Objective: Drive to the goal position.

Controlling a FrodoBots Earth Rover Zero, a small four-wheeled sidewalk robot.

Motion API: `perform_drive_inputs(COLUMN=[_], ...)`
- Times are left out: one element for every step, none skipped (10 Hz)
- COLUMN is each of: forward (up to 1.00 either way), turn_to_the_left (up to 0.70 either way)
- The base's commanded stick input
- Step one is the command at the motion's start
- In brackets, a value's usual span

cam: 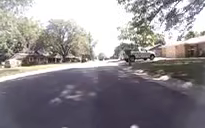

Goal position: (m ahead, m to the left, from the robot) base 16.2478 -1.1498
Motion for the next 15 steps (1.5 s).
perform_drive_inputs(forward=[0.5, 0.5, 0.5, 0.5, 0.5, 0.5, 0.5, 0.5, 0.5, 0.5, 0.5, 0.5, 0.5, 0.5, 0.5], turn_to_the_left=[0.0, 0.0, 0.0, 0.0, 0.0, 0.0, 0.0, 0.0, 0.0, 0.0, 0.0, -0.23, -0.5, -0.5, -0.28])
